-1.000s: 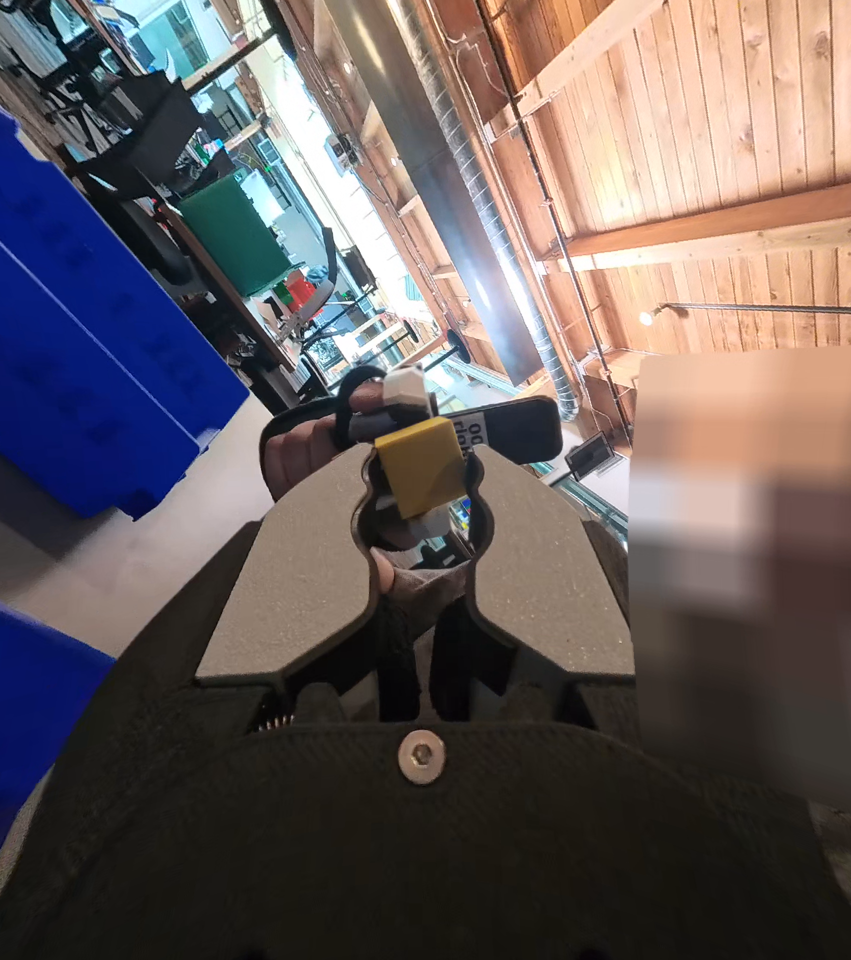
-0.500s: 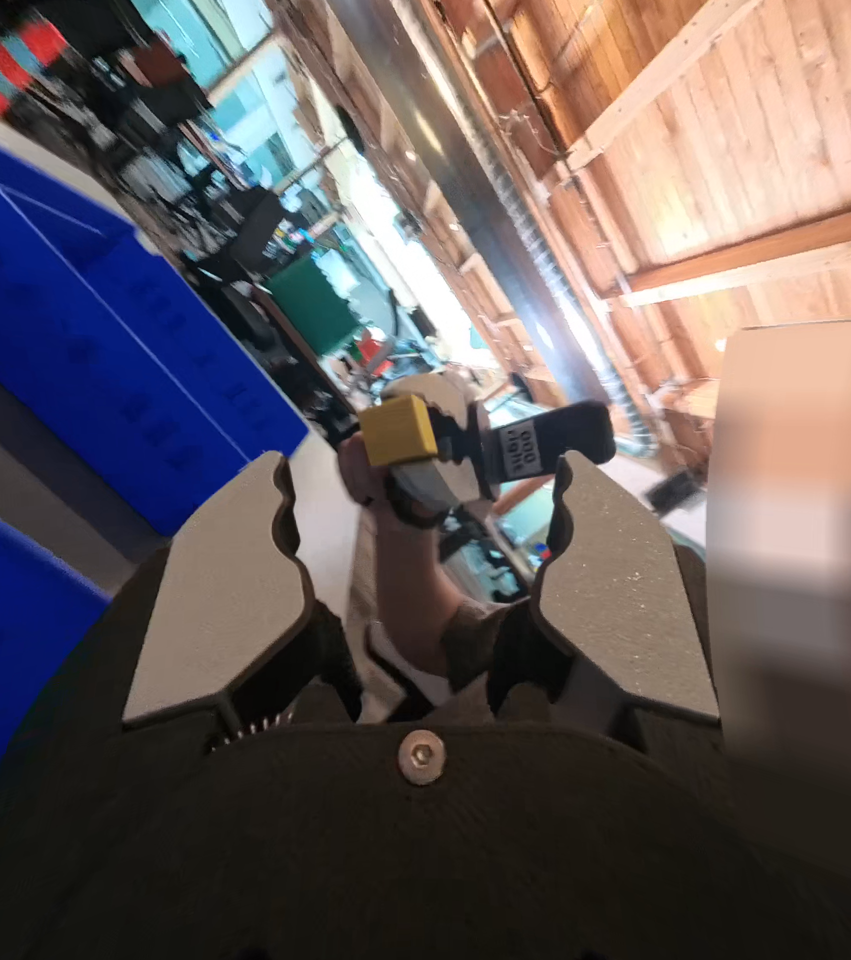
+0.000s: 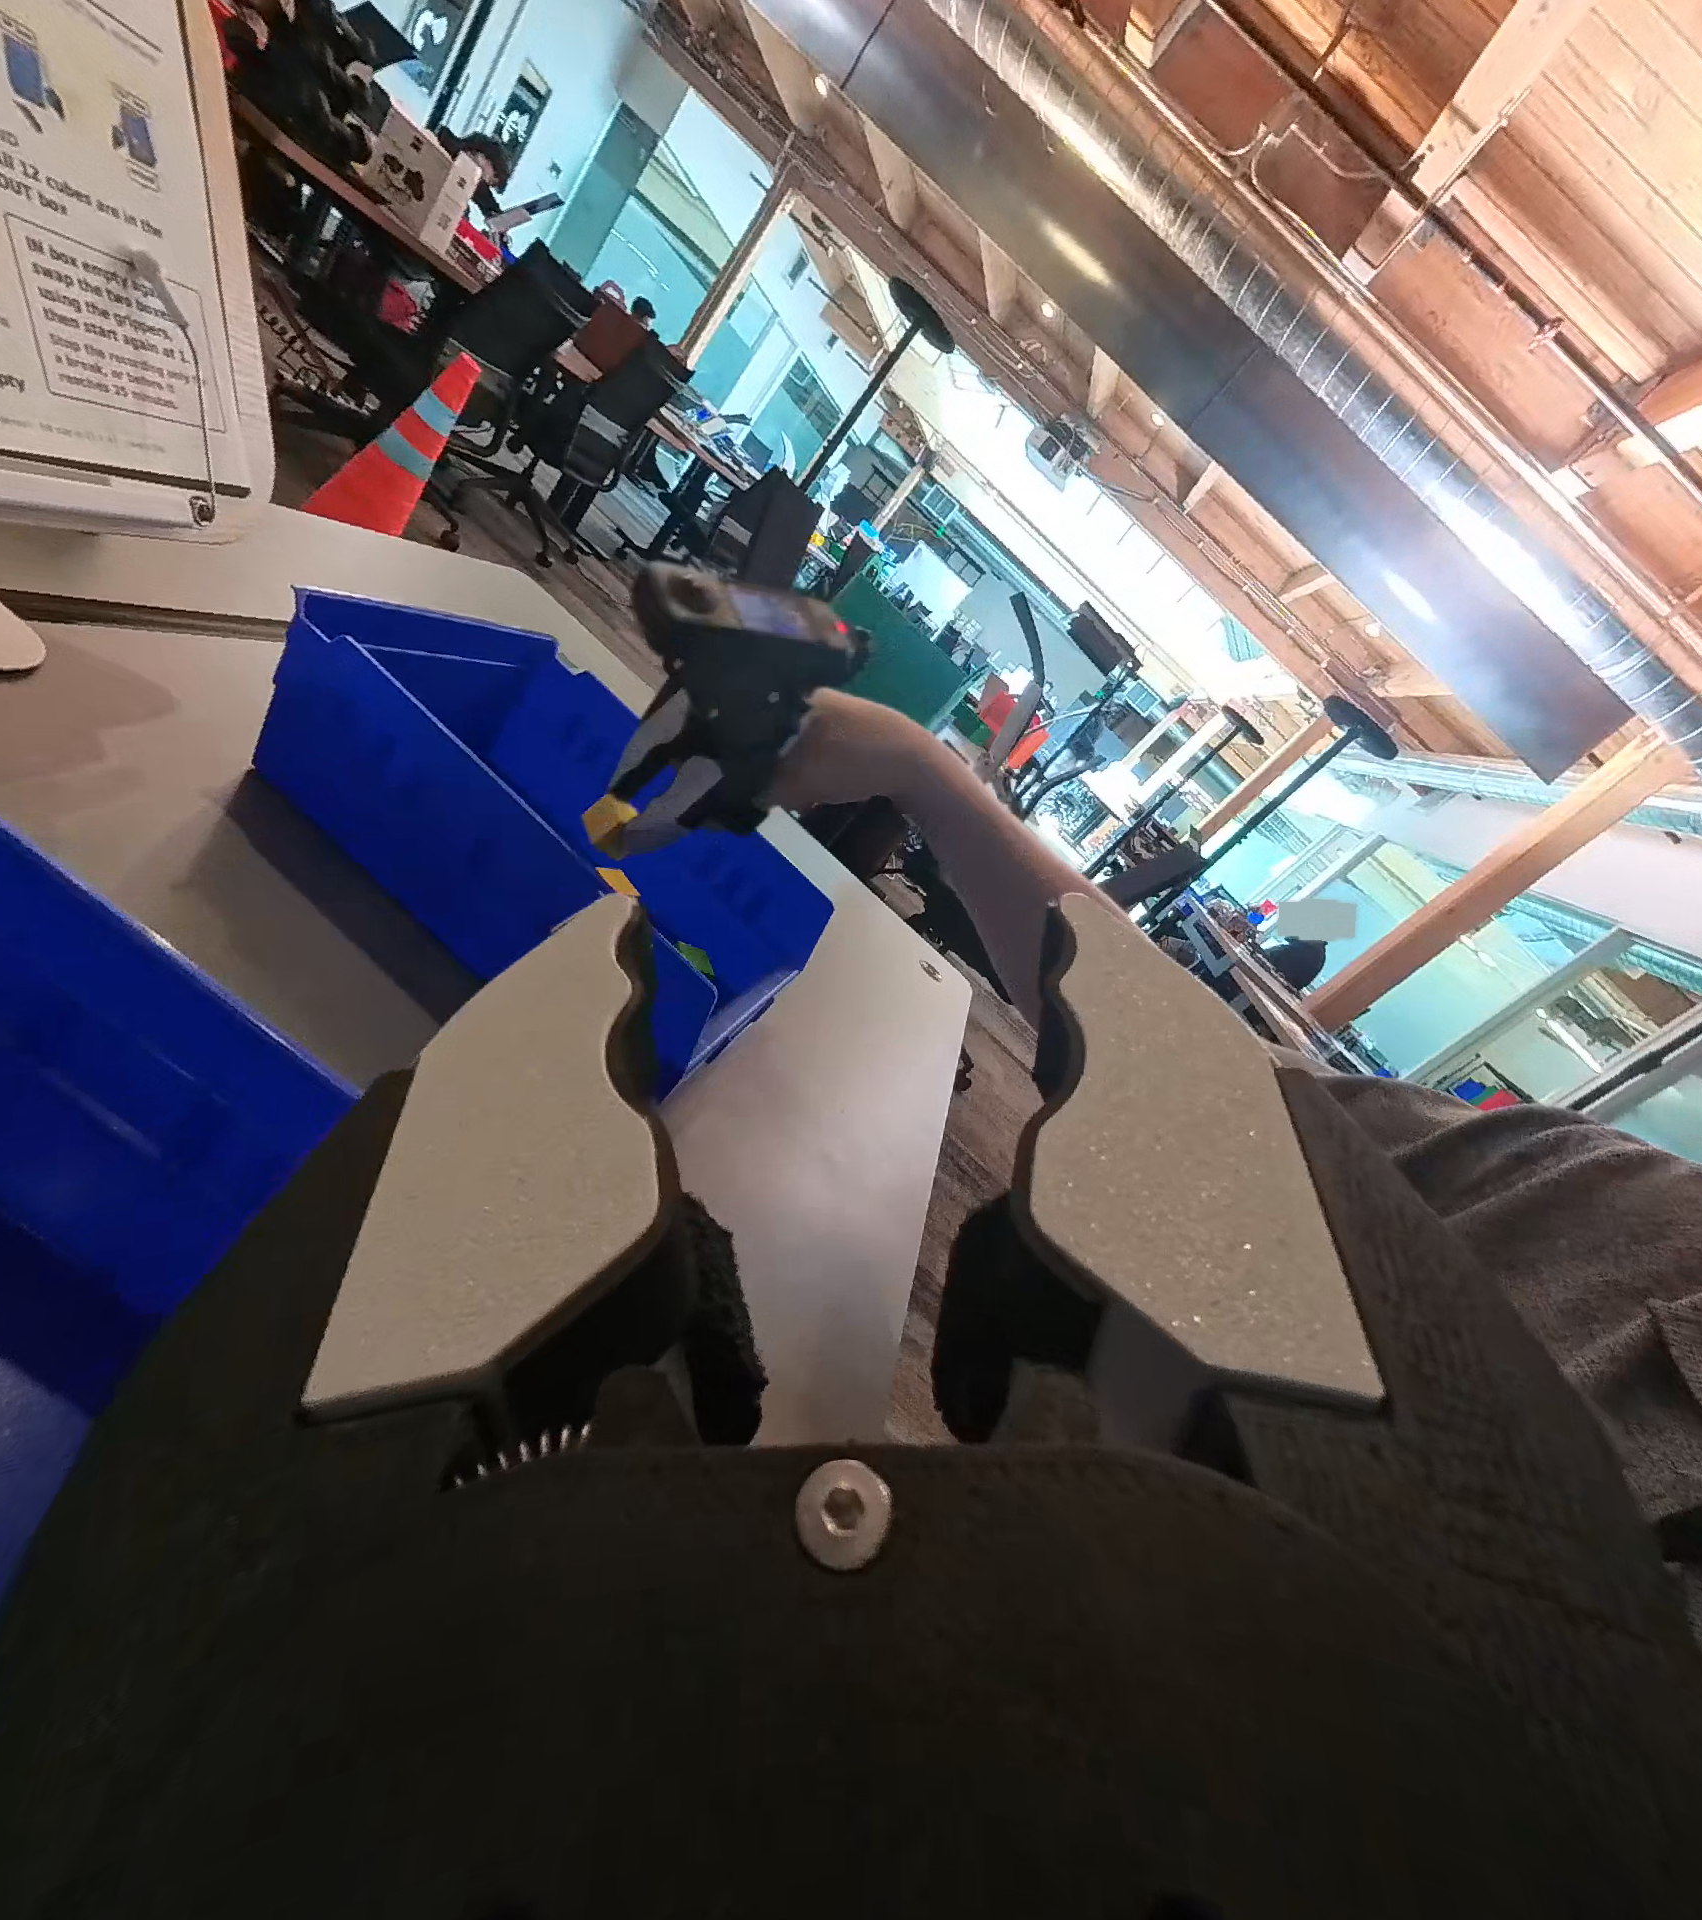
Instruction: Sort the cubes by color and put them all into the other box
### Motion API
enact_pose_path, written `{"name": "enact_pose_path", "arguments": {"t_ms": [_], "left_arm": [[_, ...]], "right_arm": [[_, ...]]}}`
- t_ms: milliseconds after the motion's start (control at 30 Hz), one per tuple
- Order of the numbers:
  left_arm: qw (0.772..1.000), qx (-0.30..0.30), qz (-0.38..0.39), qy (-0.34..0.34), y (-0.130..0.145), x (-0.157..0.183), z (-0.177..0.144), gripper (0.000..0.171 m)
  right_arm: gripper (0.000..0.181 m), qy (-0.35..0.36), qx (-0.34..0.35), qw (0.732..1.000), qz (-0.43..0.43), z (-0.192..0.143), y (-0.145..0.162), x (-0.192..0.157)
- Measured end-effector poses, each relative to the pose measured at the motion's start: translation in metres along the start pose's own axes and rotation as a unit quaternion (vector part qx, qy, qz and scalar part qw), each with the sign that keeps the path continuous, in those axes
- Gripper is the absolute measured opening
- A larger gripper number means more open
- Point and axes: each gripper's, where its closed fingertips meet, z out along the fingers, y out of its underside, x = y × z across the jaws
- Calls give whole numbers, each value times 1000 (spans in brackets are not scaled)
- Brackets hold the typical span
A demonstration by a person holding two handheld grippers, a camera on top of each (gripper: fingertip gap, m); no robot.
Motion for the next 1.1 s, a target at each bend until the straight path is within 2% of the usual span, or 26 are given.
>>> {"name": "enact_pose_path", "arguments": {"t_ms": [100,267,367,433,500,600,733,767,900,967,1033,1100], "left_arm": [[1000,3,-1,-12,-1,-7,-5,72],[999,13,-3,-46,-8,-26,-17,72],[994,-9,6,-111,-7,-53,-24,71],[983,-40,23,-179,-5,-80,-31,71],[970,-81,34,-228,-4,-102,-34,71],[935,-149,79,-312,-10,-140,-32,67],[844,-272,119,-446,-8,-208,-26,68],[833,-283,114,-462,-8,-221,-21,69],[817,-283,82,-497,-6,-269,3,69],[813,-277,50,-510,-1,-289,7,69],[819,-264,13,-509,7,-302,15,69],[812,-252,8,-526,10,-313,17,60]], "right_arm": [[28,-26,-23,999,5,24,3,1],[29,-47,-47,998,11,45,6,2],[32,-60,-49,997,15,53,7,-1],[45,-58,-52,997,19,56,9,0],[43,-57,-38,997,26,51,9,2],[41,-32,19,999,36,25,0,7],[37,50,143,987,45,-35,-18,9],[36,70,178,980,46,-50,-22,5],[29,119,279,951,54,-85,-32,-20],[29,132,304,942,54,-89,-33,-32],[28,132,327,934,56,-91,-34,-42],[28,130,345,928,61,-91,-35,-48]]}}
